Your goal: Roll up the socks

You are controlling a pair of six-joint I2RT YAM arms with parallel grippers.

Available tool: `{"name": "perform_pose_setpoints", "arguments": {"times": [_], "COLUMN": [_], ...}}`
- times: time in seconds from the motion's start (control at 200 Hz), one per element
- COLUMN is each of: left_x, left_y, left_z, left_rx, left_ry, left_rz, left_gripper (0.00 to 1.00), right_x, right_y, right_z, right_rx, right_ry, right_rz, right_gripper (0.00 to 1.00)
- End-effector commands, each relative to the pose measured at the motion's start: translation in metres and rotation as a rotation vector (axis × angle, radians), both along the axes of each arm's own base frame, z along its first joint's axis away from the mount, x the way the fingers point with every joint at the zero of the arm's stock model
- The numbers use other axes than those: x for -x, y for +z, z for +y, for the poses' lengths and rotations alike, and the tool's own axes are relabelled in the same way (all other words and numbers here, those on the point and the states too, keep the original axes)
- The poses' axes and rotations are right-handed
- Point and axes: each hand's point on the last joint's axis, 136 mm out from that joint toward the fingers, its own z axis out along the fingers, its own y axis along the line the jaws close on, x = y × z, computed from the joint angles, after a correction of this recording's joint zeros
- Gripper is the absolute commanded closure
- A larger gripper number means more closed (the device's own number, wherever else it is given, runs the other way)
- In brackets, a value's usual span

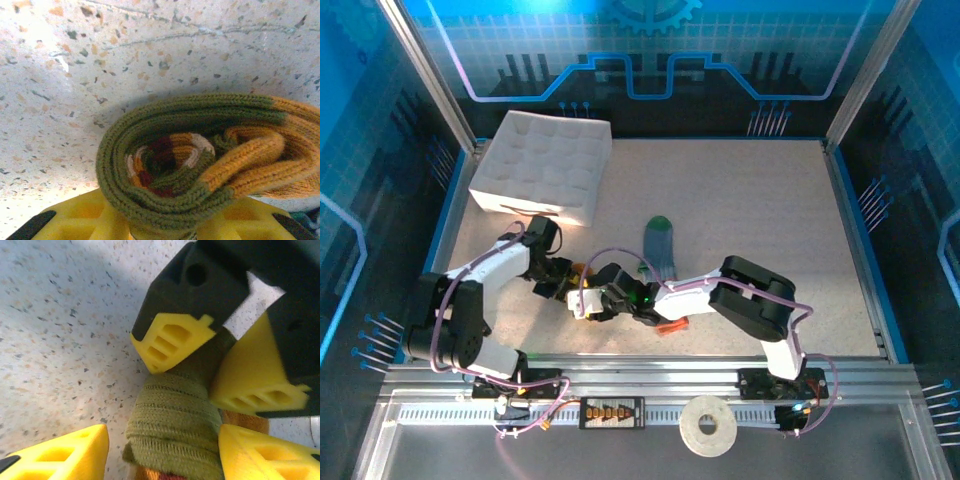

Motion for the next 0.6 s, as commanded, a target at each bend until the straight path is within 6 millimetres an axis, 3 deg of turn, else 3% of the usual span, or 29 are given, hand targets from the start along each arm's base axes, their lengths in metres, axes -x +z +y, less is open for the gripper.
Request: {"name": "perform_pose_setpoints", "arguments": {"times": [0.0,0.1,0.22,0.595], "left_x": [0.052,0.046,0.034,0.005], "left_y": [-0.028,-0.024,-0.009,0.036], "left_z": [0.022,0.02,0.019,0.025], "left_rx": [-0.111,-0.097,-0.088,-0.077], "left_ry": [-0.027,-0.037,-0.044,0.006], "left_rz": [0.219,0.199,0.141,-0.024], "left_gripper": [0.66,0.65,0.6,0.35], "right_x": [-0.006,-0.009,-0.004,0.009], "right_y": [-0.013,-0.028,-0.047,-0.071], "right_z": [0.003,-0.001,-0.011,-0.031], "right_rx": [0.069,0.1,0.133,0.162], "right_ry": [-0.007,-0.057,-0.106,-0.169], "right_rz": [-0.048,0.014,0.127,0.388], "right_gripper": [0.51,0.72,0.83,0.92]}}
